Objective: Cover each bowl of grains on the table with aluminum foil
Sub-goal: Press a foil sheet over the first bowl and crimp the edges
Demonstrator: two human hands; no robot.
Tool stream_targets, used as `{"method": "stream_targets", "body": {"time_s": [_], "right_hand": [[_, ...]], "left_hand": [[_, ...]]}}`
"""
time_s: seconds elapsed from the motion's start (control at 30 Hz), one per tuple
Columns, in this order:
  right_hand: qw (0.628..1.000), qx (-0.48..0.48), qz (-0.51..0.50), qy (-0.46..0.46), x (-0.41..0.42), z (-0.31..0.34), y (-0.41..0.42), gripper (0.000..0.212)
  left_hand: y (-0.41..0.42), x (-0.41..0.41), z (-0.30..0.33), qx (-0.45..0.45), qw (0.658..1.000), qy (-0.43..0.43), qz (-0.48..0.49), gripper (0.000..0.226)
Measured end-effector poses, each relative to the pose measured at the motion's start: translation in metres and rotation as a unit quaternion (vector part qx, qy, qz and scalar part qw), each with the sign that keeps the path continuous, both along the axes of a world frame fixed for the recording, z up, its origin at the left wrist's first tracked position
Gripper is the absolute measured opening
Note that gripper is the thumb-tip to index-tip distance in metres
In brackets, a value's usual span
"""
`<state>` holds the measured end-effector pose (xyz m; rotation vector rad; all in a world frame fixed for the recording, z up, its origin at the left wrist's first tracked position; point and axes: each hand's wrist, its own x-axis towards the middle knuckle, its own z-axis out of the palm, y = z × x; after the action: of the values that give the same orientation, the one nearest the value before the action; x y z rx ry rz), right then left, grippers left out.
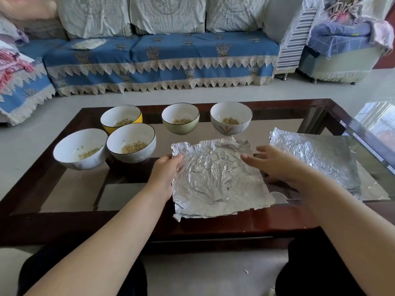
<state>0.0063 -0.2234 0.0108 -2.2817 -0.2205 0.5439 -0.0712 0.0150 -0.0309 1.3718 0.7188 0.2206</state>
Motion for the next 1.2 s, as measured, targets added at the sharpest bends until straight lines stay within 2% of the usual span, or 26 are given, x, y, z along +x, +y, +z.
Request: {"method": "stream_targets", "body": {"time_s": [0.03,0.1,0.13,0.17,0.23,0.27,0.3,0.33,0.4,0.5,0.63,0.77,1.03,1.2], "right_hand": [[0.998,0.025,0.011,0.054,0.001,-0.006,0.001,0.098],[0.992,0.076,-0.007,0.105,0.002,-0.022,0.004,0.094],[0.988,0.095,-0.025,0.116,-0.001,-0.027,0.006,0.084],[0.984,0.120,-0.040,0.127,-0.002,-0.031,0.007,0.073],[0.971,0.160,-0.078,0.159,-0.005,-0.033,0.007,0.052],[0.966,0.172,-0.090,0.171,-0.006,-0.033,0.004,0.044],[0.963,0.178,-0.100,0.174,-0.006,-0.035,0.002,0.040],[0.962,0.180,-0.104,0.176,-0.007,-0.035,0.001,0.039],[0.959,0.191,-0.117,0.172,-0.008,-0.036,0.001,0.044],[0.960,0.201,-0.124,0.153,-0.009,-0.038,0.007,0.035],[0.964,0.200,-0.110,0.134,-0.010,-0.046,0.016,0.027],[0.963,0.213,-0.101,0.128,-0.011,-0.048,0.019,0.022],[0.989,0.135,-0.062,0.024,-0.008,-0.048,0.017,0.053],[0.993,0.096,-0.047,-0.045,-0.004,-0.043,0.017,0.045]], "left_hand": [[0.000,0.001,0.000,-0.015,1.000,0.003,-0.008,0.015],[0.001,0.001,-0.001,-0.041,0.998,0.019,-0.037,0.056],[0.000,-0.001,-0.001,-0.044,0.997,0.043,-0.055,0.072],[0.001,-0.003,-0.003,-0.053,0.994,0.055,-0.075,0.072],[0.000,-0.012,-0.004,-0.078,0.987,0.072,-0.121,0.048],[-0.001,-0.018,-0.005,-0.079,0.984,0.081,-0.134,0.053],[-0.001,-0.022,-0.009,-0.078,0.983,0.084,-0.147,0.071],[0.000,-0.025,-0.014,-0.069,0.983,0.087,-0.148,0.088],[0.000,-0.028,-0.014,-0.042,0.985,0.086,-0.146,0.099],[0.001,-0.025,-0.009,-0.022,0.986,0.086,-0.142,0.100],[0.015,-0.013,-0.004,0.000,0.985,0.106,-0.137,0.045],[0.023,-0.011,-0.003,0.009,0.982,0.116,-0.152,0.040],[0.025,-0.017,-0.007,0.006,0.981,0.107,-0.163,0.060],[0.032,-0.022,0.003,0.060,0.982,0.094,-0.154,0.091]]}}
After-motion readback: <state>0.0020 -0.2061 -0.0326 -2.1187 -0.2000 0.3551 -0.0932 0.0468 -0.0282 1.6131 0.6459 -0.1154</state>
